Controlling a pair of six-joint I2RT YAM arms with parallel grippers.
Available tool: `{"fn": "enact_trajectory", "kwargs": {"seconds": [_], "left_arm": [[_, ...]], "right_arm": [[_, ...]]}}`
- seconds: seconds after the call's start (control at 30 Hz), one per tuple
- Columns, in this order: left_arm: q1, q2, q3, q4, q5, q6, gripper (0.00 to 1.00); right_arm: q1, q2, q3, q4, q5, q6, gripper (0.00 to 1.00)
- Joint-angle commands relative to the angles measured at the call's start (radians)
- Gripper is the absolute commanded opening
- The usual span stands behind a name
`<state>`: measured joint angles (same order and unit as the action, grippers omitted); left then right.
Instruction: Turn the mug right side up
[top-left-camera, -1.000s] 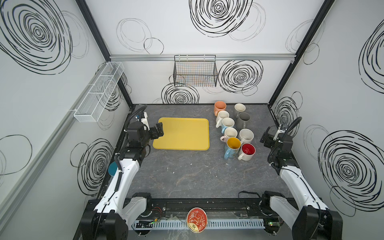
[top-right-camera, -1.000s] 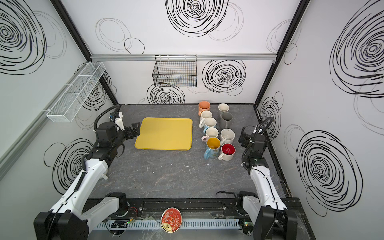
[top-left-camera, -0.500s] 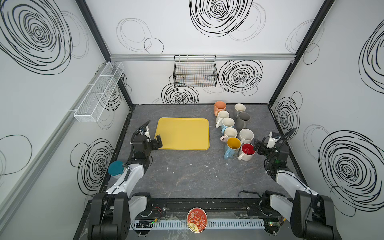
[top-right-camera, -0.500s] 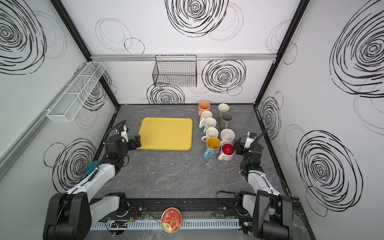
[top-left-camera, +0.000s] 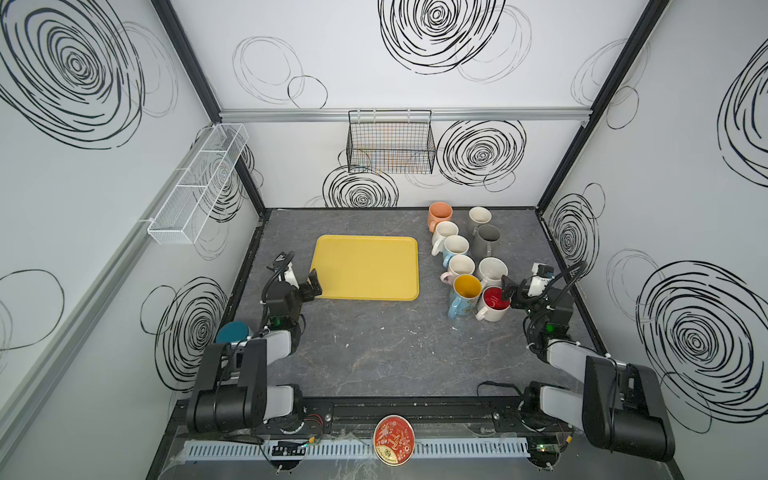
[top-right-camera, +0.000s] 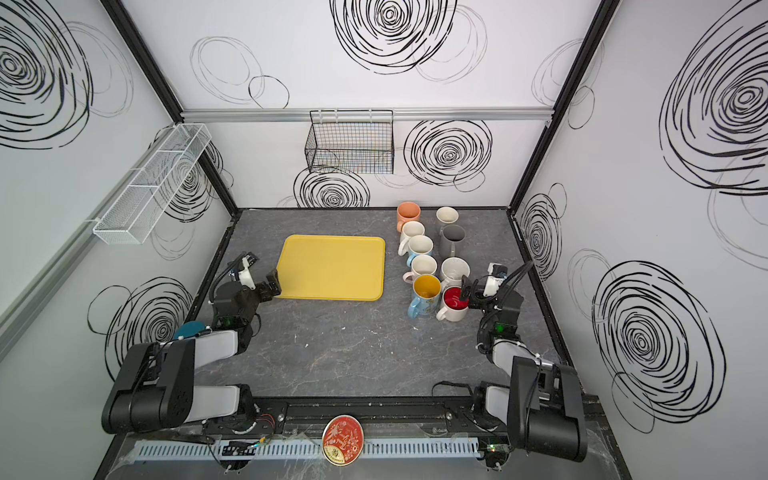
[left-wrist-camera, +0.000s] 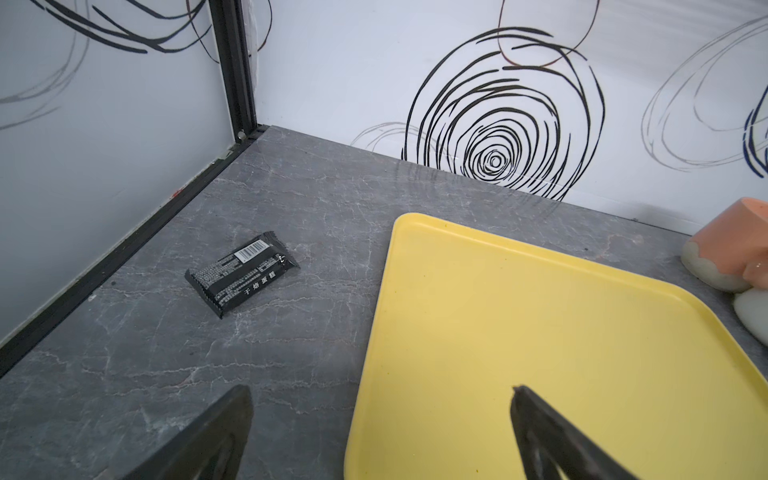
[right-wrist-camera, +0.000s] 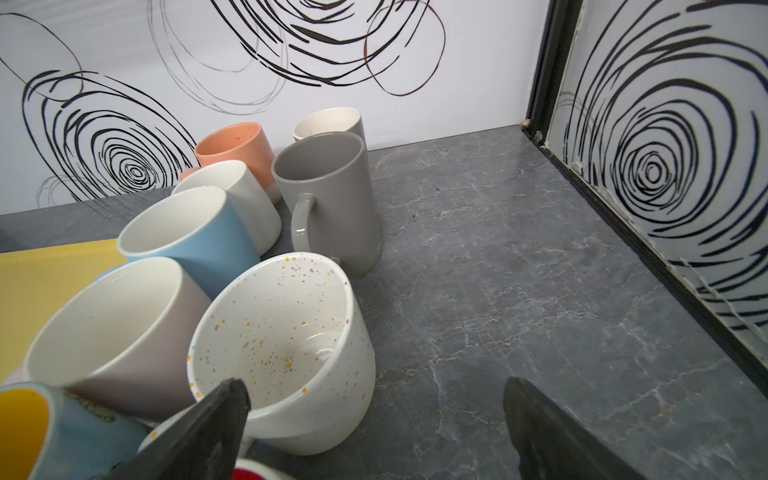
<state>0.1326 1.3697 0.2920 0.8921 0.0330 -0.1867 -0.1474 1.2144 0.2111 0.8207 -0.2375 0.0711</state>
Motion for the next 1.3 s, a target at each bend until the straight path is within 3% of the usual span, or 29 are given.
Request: {"fn": "enact_trajectory", "kwargs": {"seconds": [0.0, 0.2, 0.63, 0.8, 1.07, 1.27], "left_arm": [[0.017, 0.037, -0.004, 0.19, 0.022, 0.008, 0.99], [0.01, 0.064, -0.001, 0.229, 0.083, 0.027, 0.99], [-0.097, 0.048, -0.132, 0.438, -0.093, 0.103, 0.99], [-0.125, 0.155, -0.198, 0.679, -0.186, 0.102, 0.99], [-0.155, 0.129, -0.11, 0.476, -0.196, 0.139, 0.99], [-0.159, 0.131, -0.108, 0.473, -0.165, 0.155, 0.99]], "right_arm": [[0.018, 0.018, 0.006, 0.075, -0.037, -0.023, 1.0], [0.047, 0.066, 0.019, 0.092, -0.017, -0.058, 1.0], [0.063, 0.2, 0.016, 0.225, 0.051, -0.051, 1.0], [0.068, 0.228, 0.043, 0.2, 0.064, -0.05, 1.0], [0.083, 0.254, 0.11, 0.103, 0.156, -0.025, 1.0], [0.083, 0.256, 0.109, 0.104, 0.155, -0.025, 1.0]]}}
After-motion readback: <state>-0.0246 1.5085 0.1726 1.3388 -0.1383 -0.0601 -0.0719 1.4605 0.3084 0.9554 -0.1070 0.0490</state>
